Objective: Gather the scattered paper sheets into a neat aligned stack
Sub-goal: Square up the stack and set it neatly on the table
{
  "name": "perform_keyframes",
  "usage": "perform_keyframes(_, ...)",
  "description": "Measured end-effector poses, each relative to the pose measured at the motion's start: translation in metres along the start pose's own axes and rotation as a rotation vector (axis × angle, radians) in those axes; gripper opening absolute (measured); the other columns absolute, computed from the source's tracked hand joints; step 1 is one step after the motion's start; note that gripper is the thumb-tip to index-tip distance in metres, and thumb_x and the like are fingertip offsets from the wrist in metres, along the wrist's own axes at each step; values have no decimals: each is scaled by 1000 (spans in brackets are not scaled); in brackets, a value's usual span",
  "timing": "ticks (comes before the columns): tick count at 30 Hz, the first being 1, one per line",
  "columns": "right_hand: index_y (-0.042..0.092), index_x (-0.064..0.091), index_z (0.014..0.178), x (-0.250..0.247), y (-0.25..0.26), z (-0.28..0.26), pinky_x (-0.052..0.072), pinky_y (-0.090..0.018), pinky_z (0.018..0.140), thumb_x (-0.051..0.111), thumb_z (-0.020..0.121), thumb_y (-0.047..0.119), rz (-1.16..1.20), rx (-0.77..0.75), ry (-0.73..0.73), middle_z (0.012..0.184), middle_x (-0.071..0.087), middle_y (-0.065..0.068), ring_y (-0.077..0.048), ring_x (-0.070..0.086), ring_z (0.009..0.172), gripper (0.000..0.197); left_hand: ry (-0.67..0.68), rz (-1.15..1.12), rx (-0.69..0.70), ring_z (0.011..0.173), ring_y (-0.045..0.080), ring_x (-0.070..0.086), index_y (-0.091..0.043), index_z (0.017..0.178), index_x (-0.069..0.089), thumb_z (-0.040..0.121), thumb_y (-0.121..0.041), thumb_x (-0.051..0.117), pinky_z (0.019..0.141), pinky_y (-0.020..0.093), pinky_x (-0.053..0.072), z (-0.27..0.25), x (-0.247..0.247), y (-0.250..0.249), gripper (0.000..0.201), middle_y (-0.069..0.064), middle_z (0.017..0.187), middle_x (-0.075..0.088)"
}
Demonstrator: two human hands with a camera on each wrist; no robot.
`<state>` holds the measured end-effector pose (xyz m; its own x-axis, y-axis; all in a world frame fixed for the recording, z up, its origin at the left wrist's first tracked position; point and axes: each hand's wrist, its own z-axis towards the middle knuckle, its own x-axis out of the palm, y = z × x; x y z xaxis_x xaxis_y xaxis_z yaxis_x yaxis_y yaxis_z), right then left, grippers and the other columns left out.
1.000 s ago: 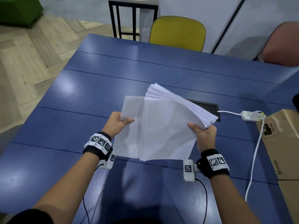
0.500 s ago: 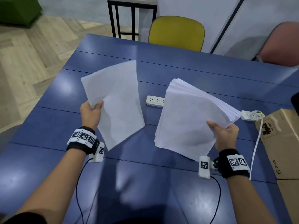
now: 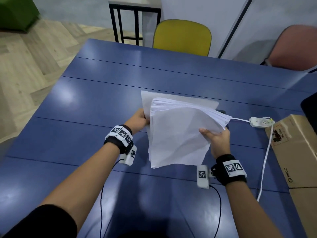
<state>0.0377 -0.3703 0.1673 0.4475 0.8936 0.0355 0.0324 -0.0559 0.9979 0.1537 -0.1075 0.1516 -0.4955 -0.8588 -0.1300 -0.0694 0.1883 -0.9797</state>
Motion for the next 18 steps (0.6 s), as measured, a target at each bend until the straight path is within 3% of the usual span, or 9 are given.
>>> perform_keyframes(2, -5, 59, 117, -3, -3, -1, 59, -31, 78, 71, 76, -11, -11, 14, -1, 96, 73, -6, -15, 72, 83, 44, 53, 18, -15, 88, -1, 66, 2, 114, 61, 84, 22, 44, 79, 25, 55, -1, 2, 2, 40, 0, 99, 71)
perform_keyframes(4, -2, 63, 110, -5, 0, -1, 58, -26, 72, 72, 76, -10, -42, 32, 4, 84, 76, 4, -11, 72, 77, 35, 100, 1, -20, 89, -2, 66, 2, 117, 60, 84, 14, 48, 80, 22, 55, -4, 4, -2, 37, 8, 109, 65)
perform_keyframes(6, 2, 66, 99, -8, 1, 1, 57, -22, 66, 70, 77, -11, -59, 42, 17, 73, 75, 10, -7, 71, 68, 26, 131, -20, -46, 86, 4, 65, 4, 115, 61, 78, -2, 51, 75, 20, 54, -5, 7, -8, 39, 7, 104, 65)
perform_keyframes(9, 8, 67, 87, -10, -1, 3, 57, -22, 62, 68, 77, -13, -56, 60, 9, 69, 74, 10, -7, 69, 63, 23, 131, -6, -95, 78, 14, 58, 0, 100, 62, 64, -3, 43, 66, 22, 44, -8, 6, -13, 41, 1, 86, 64)
perform_keyframes(11, 7, 69, 84, -12, -3, 3, 58, -26, 62, 70, 77, -10, -48, 72, 4, 71, 75, 7, -11, 70, 63, 19, 176, -67, -94, 85, 13, 59, -7, 107, 58, 62, 3, 45, 75, 27, 46, -12, 4, -8, 48, 0, 93, 65)
perform_keyframes(13, 4, 68, 86, -12, -4, 2, 57, -25, 61, 70, 77, -11, -47, 72, 4, 71, 75, 6, -11, 70, 63, 18, 190, -130, -72, 107, 19, 62, -4, 122, 51, 66, 8, 57, 91, 31, 51, -17, 8, 1, 58, 8, 117, 64)
perform_keyframes(14, 4, 68, 87, -12, -4, 3, 57, -24, 60, 70, 77, -11, -51, 71, 0, 71, 75, 7, -10, 69, 63, 18, 168, -136, -71, 113, 21, 61, -3, 126, 49, 67, 8, 67, 95, 33, 51, -20, 12, 4, 62, 11, 124, 62)
perform_keyframes(16, 0, 67, 92, -11, -6, 4, 57, -25, 62, 72, 75, -10, -64, 77, -11, 77, 76, 4, -11, 70, 67, 20, 69, -144, -82, 112, 21, 64, -3, 125, 52, 66, 6, 80, 92, 33, 53, -24, 26, 10, 66, 12, 124, 64)
perform_keyframes(18, -7, 60, 107, -13, -11, 5, 57, -28, 67, 80, 70, -2, -48, 79, -36, 92, 75, -9, -18, 72, 78, 42, -57, -204, -73, 102, 18, 68, -1, 120, 57, 70, 5, 79, 83, 28, 55, -26, 39, 13, 56, 10, 116, 68)
